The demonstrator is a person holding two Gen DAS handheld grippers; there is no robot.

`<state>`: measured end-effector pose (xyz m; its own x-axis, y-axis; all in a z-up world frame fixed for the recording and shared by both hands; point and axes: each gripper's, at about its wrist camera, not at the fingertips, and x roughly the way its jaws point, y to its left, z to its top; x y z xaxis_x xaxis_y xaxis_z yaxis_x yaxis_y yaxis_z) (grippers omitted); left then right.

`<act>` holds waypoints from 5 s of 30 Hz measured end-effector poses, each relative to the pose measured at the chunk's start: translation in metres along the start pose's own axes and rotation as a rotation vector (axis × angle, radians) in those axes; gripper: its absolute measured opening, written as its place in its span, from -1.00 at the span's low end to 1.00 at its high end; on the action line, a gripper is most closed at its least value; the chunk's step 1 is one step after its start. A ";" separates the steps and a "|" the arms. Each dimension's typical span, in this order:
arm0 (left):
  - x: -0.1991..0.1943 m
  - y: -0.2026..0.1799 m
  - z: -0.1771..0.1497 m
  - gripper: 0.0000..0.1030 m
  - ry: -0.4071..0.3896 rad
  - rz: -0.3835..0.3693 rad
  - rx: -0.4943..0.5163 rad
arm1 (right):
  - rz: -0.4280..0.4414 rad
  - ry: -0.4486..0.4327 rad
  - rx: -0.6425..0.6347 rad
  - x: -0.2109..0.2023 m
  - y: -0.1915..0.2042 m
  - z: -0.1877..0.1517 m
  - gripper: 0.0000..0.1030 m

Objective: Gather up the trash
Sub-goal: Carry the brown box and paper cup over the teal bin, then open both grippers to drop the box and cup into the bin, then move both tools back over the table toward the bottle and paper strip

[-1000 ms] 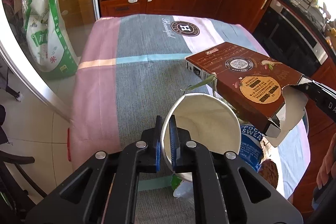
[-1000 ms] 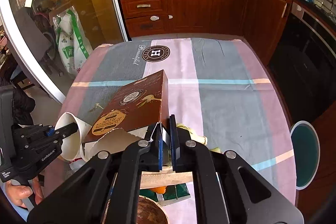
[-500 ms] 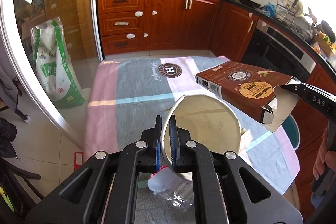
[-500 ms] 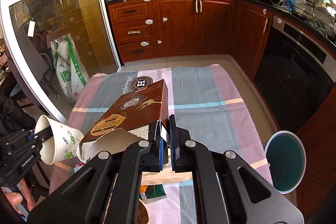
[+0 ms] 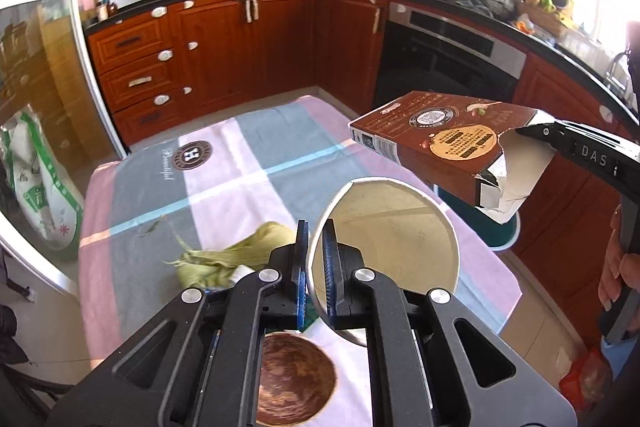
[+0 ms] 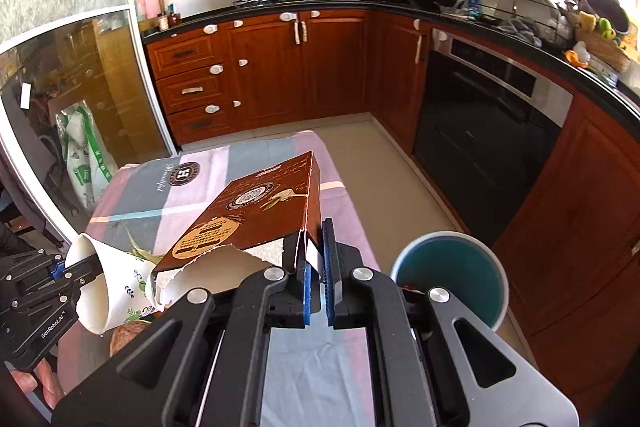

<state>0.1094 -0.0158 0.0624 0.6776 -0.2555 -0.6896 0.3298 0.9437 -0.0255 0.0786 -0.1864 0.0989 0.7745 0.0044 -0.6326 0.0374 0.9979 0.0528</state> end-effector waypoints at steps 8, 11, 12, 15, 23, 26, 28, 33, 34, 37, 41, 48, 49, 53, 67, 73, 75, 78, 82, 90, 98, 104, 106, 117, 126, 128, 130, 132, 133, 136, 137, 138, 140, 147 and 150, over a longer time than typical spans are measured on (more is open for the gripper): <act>0.041 -0.101 0.021 -0.84 0.047 -0.111 0.138 | -0.119 0.011 0.088 -0.013 -0.105 -0.034 -0.90; 0.061 -0.139 0.025 -0.84 0.073 -0.138 0.185 | -0.146 0.032 0.129 -0.011 -0.139 -0.050 -0.90; 0.068 -0.150 0.025 -0.84 0.082 -0.144 0.199 | -0.155 0.040 0.140 -0.009 -0.149 -0.054 -0.90; 0.090 -0.182 0.026 -0.84 0.115 -0.167 0.239 | -0.180 0.068 0.164 -0.002 -0.175 -0.068 -0.90; 0.153 -0.246 0.031 -0.84 0.192 -0.218 0.287 | -0.234 0.159 0.197 0.026 -0.223 -0.096 -0.90; 0.177 -0.261 0.035 -0.84 0.219 -0.227 0.297 | -0.252 0.191 0.206 0.037 -0.238 -0.102 -0.90; 0.191 -0.266 0.036 -0.84 0.236 -0.232 0.305 | -0.262 0.214 0.207 0.045 -0.246 -0.105 -0.90; 0.224 -0.278 0.037 -0.84 0.276 -0.239 0.302 | -0.272 0.272 0.203 0.067 -0.261 -0.110 -0.89; 0.228 -0.277 0.037 -0.84 0.283 -0.239 0.301 | -0.274 0.280 0.200 0.071 -0.263 -0.108 -0.89; 0.245 -0.280 0.035 -0.83 0.312 -0.232 0.303 | -0.276 0.306 0.190 0.082 -0.266 -0.108 -0.89; 0.261 -0.282 0.033 -0.80 0.338 -0.219 0.315 | -0.276 0.312 0.173 0.091 -0.263 -0.106 -0.88; 0.255 -0.275 0.038 0.38 0.271 -0.167 0.332 | -0.247 0.307 0.196 0.097 -0.264 -0.100 0.18; 0.254 -0.274 0.039 0.42 0.270 -0.167 0.330 | -0.252 0.294 0.192 0.096 -0.262 -0.099 0.29; 0.251 -0.266 0.041 0.59 0.265 -0.151 0.319 | -0.254 0.283 0.193 0.091 -0.257 -0.094 0.67; 0.198 -0.237 0.028 0.88 0.235 -0.154 0.281 | -0.238 0.302 0.164 0.071 -0.226 -0.084 0.72; 0.167 -0.206 0.026 0.90 0.206 -0.135 0.245 | -0.209 0.273 0.123 0.054 -0.193 -0.075 0.79; 0.155 -0.190 0.024 0.90 0.195 -0.125 0.230 | -0.196 0.265 0.104 0.050 -0.177 -0.073 0.79; 0.138 -0.164 0.021 0.92 0.179 -0.105 0.201 | -0.173 0.258 0.069 0.045 -0.152 -0.069 0.79; 0.120 -0.128 0.013 0.92 0.176 -0.097 0.144 | -0.142 0.251 0.017 0.039 -0.116 -0.063 0.79; 0.083 -0.058 -0.007 0.92 0.151 -0.067 0.064 | -0.089 0.238 -0.068 0.029 -0.047 -0.054 0.79; 0.057 0.021 -0.032 0.92 0.136 -0.013 -0.029 | 0.005 0.243 -0.162 0.036 0.026 -0.053 0.79; 0.047 0.075 -0.050 0.92 0.141 0.013 -0.087 | 0.075 0.224 -0.296 0.049 0.086 -0.061 0.79; 0.045 0.088 -0.057 0.92 0.148 0.019 -0.098 | 0.092 0.237 -0.339 0.055 0.105 -0.066 0.79; 0.054 0.134 -0.093 0.92 0.223 -0.004 -0.143 | 0.213 0.384 -0.401 0.102 0.156 -0.084 0.79; 0.060 0.145 -0.107 0.92 0.268 -0.024 -0.125 | 0.323 0.433 -0.531 0.129 0.203 -0.088 0.51; 0.063 0.148 -0.109 0.92 0.278 -0.024 -0.128 | 0.354 0.447 -0.566 0.134 0.212 -0.091 0.47; 0.064 0.150 -0.111 0.92 0.280 -0.035 -0.140 | 0.367 0.443 -0.597 0.136 0.218 -0.094 0.30; 0.066 0.153 -0.111 0.92 0.287 -0.051 -0.153 | 0.369 0.439 -0.599 0.139 0.219 -0.094 0.06; 0.067 0.154 -0.112 0.92 0.290 -0.056 -0.157 | 0.369 0.440 -0.589 0.142 0.217 -0.093 -0.15; 0.068 0.157 -0.112 0.92 0.290 -0.065 -0.167 | 0.373 0.435 -0.548 0.144 0.209 -0.090 -0.58; 0.069 0.157 -0.112 0.92 0.290 -0.070 -0.170 | 0.369 0.426 -0.541 0.142 0.207 -0.089 -0.63; 0.068 0.157 -0.112 0.92 0.290 -0.076 -0.174 | 0.370 0.418 -0.526 0.140 0.203 -0.087 -0.67; 0.066 0.157 -0.111 0.92 0.283 -0.083 -0.177 | 0.360 0.394 -0.504 0.135 0.197 -0.083 -0.75; 0.057 0.143 -0.111 0.44 0.274 -0.105 -0.139 | 0.313 0.354 -0.381 0.121 0.167 -0.070 -0.83; 0.054 0.135 -0.113 0.20 0.281 -0.119 -0.122 | 0.311 0.372 -0.333 0.120 0.155 -0.074 -0.83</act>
<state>0.1162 0.1218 -0.0597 0.4251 -0.3138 -0.8490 0.3029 0.9332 -0.1933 0.1306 -0.0269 -0.0256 0.4409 0.2627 -0.8582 -0.4033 0.9122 0.0720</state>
